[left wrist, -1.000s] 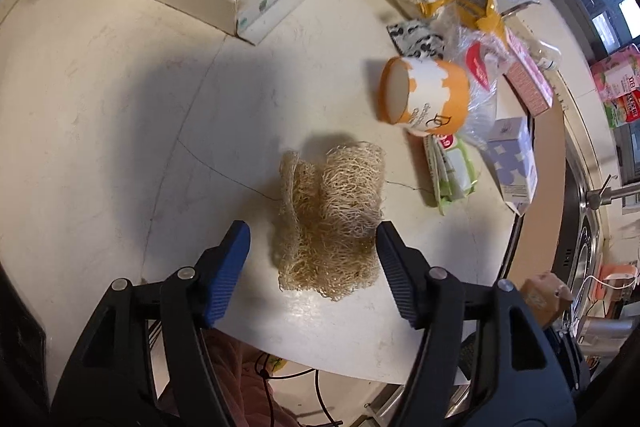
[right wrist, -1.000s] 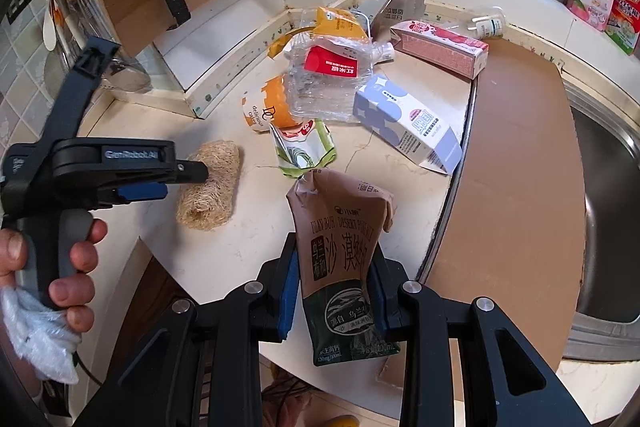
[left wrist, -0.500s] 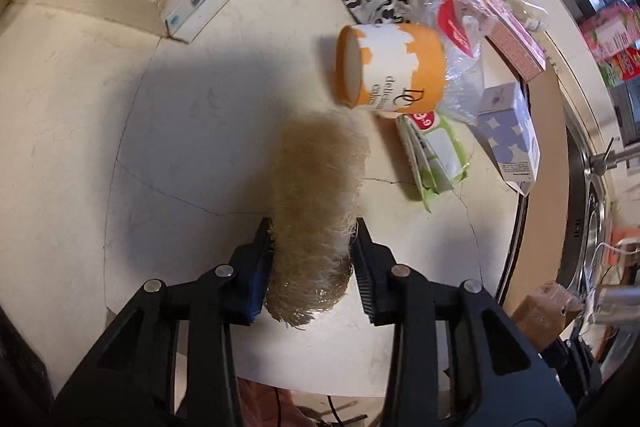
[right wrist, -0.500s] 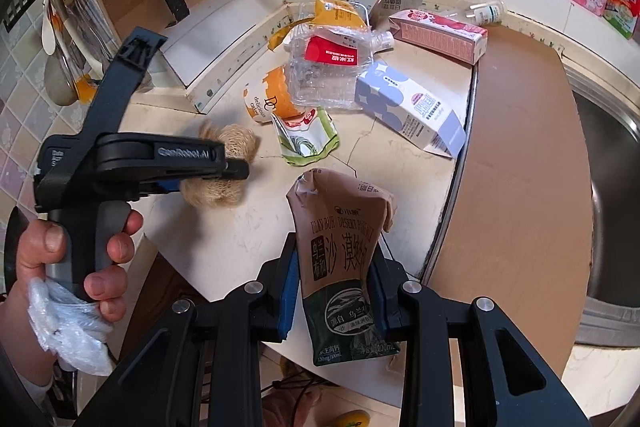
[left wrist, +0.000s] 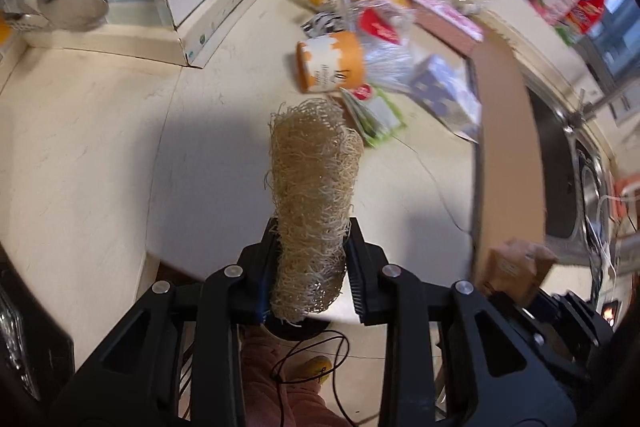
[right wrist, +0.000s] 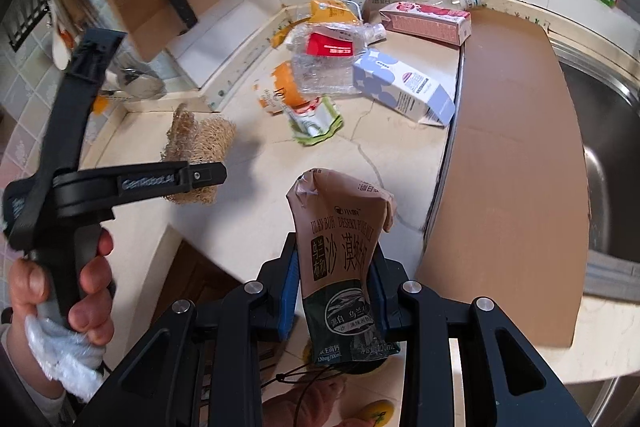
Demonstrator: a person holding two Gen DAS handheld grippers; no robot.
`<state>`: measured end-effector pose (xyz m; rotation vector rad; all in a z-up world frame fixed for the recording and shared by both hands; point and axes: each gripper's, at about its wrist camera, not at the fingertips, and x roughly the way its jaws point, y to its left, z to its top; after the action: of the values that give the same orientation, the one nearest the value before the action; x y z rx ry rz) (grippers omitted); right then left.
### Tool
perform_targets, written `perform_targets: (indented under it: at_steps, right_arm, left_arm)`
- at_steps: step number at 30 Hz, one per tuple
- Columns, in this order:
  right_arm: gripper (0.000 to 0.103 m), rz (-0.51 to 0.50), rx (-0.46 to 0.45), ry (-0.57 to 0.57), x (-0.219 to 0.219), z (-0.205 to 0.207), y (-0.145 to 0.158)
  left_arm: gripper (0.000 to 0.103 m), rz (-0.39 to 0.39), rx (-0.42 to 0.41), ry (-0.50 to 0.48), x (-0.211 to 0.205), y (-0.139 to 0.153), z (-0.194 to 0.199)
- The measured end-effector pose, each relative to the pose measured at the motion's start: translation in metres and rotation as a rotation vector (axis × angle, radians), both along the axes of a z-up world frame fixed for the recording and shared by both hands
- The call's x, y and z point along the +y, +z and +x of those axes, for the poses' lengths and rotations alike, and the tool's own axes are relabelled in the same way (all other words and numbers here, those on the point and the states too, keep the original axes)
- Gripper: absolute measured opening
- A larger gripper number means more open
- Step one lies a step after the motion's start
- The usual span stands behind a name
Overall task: Collect trash
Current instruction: 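Close the left tool on the beige loofah sponge and lift it, then carry the loofah and pouch down and drop both into the black bin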
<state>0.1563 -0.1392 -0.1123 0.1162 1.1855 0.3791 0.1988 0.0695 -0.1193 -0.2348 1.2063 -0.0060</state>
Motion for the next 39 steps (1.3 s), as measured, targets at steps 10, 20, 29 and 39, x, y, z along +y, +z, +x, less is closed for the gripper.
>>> perform_targets:
  at_steps: [10,20,29,39]
  right_arm:
    - [0.03,0.066,0.016,0.023,-0.003,-0.081,0.025]
    - [0.03,0.102,0.063,0.052,-0.017,-0.169,0.015]
    - [0.03,0.099,0.159,0.039,-0.028,-0.218,-0.044]
    - [0.03,0.08,0.285,-0.022,-0.032,-0.243,-0.159]
  left_arm:
    - [0.027,0.011,-0.087,-0.057,-0.023,0.041,-0.106]
    - [0.027,0.067,-0.095,-0.075,-0.036,0.013,-0.203]
    - [0.027,0.063,-0.015,-0.094,-0.042,-0.064,-0.254]
    - [0.027,0.089,0.025,-0.121,-0.045,-0.162,-0.265]
